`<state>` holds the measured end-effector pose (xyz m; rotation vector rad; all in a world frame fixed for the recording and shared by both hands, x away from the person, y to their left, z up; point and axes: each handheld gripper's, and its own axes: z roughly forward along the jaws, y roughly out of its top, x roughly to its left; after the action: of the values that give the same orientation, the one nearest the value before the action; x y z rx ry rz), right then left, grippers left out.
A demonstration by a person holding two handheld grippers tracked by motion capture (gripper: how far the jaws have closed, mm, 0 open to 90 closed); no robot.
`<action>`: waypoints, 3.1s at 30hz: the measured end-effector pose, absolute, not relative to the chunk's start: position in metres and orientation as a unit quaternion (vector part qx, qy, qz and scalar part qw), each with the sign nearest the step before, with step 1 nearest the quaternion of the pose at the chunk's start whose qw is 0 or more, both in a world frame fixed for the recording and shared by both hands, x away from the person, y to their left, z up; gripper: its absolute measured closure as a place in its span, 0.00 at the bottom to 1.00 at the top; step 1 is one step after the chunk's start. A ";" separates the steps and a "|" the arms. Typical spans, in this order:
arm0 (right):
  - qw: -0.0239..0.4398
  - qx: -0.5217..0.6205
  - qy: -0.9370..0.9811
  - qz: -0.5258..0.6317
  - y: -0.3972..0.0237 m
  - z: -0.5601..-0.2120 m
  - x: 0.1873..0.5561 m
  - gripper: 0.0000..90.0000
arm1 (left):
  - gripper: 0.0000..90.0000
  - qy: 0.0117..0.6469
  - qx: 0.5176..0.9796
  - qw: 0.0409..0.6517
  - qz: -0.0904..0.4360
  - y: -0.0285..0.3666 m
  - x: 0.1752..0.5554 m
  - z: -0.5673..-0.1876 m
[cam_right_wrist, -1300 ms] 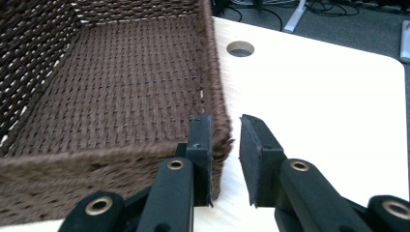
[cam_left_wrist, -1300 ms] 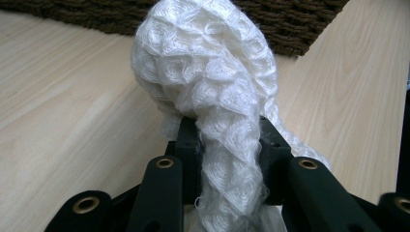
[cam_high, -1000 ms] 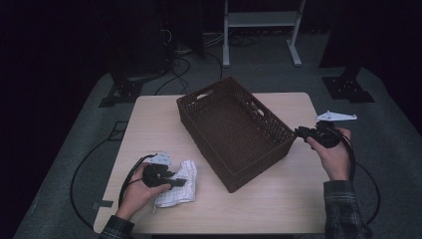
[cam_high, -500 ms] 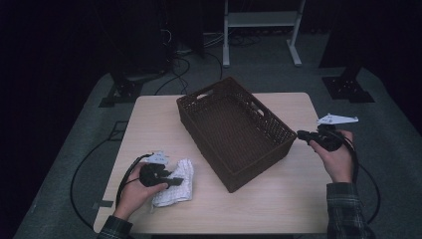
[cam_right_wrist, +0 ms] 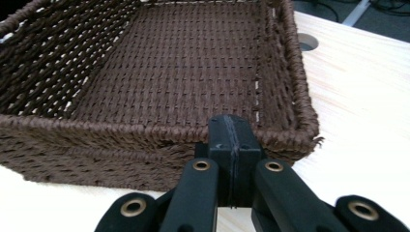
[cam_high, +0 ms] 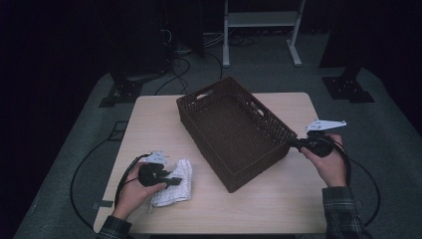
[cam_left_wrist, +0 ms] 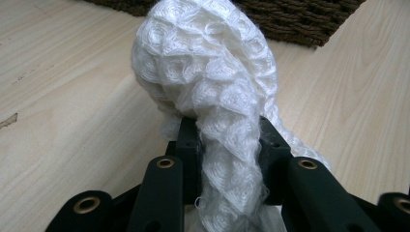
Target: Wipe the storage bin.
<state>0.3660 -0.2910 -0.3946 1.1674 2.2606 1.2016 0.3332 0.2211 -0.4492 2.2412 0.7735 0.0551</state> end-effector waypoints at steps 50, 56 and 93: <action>0.114 0.243 0.871 0.412 -0.228 -0.393 0.372 0.59 | 0.76 0.321 0.873 0.367 0.025 0.242 0.328 -0.452; 0.103 0.234 0.877 0.407 -0.223 -0.397 0.379 0.56 | 0.76 0.323 0.871 0.368 0.024 0.240 0.328 -0.452; 0.117 0.296 0.857 0.405 -0.234 -0.399 0.326 0.67 | 0.76 0.321 0.872 0.368 0.024 0.240 0.328 -0.452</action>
<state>0.3261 -0.2337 -0.3989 0.8652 2.5097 1.1854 0.3276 0.2397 -0.4516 2.2404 0.8251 0.0622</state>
